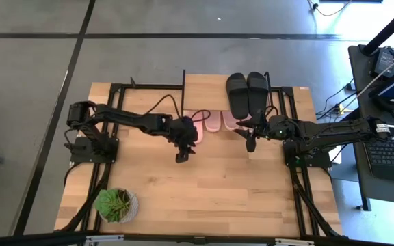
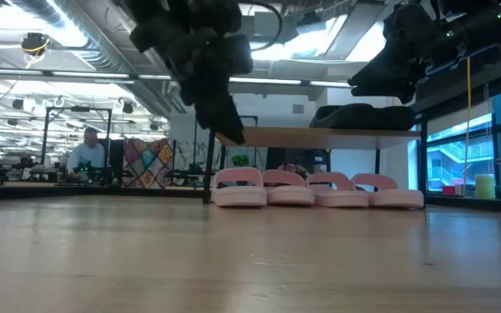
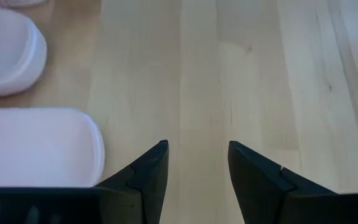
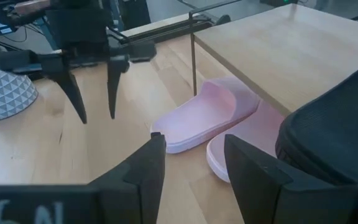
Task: Pick and place slides into the shelf
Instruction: Put the pink slipper under the shelf
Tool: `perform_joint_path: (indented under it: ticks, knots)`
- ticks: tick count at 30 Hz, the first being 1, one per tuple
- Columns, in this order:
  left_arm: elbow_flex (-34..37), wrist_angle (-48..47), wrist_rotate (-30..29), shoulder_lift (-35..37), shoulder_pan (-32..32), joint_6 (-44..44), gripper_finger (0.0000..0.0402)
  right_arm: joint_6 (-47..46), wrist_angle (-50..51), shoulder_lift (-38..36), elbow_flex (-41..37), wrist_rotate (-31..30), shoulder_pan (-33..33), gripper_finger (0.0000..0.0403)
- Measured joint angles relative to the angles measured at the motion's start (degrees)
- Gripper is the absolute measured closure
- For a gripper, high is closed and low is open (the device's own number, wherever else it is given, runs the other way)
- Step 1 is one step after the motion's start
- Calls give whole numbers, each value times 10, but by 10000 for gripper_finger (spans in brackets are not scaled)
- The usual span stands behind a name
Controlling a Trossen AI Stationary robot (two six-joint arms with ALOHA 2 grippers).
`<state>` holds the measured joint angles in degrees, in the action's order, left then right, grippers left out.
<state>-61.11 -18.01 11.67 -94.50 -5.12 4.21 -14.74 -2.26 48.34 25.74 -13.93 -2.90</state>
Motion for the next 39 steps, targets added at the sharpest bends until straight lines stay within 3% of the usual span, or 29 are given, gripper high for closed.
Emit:
perform_joint_path:
  ticks: [4,11,19,27,39]
  knots:
    - [35,78,-15,0,4,17,244,0,0,0,0,0,0,237]
    - [56,95,-114,0,8,17,244,0,0,0,0,0,0,237]
    - [57,168,-114,-36,8,16,244,-1,1,0,0,-1,0,237]
    - [57,165,-107,-83,11,17,244,-15,11,1,0,-1,0,237]
    - [57,139,-165,-84,9,19,244,-14,14,1,0,-1,0,237]
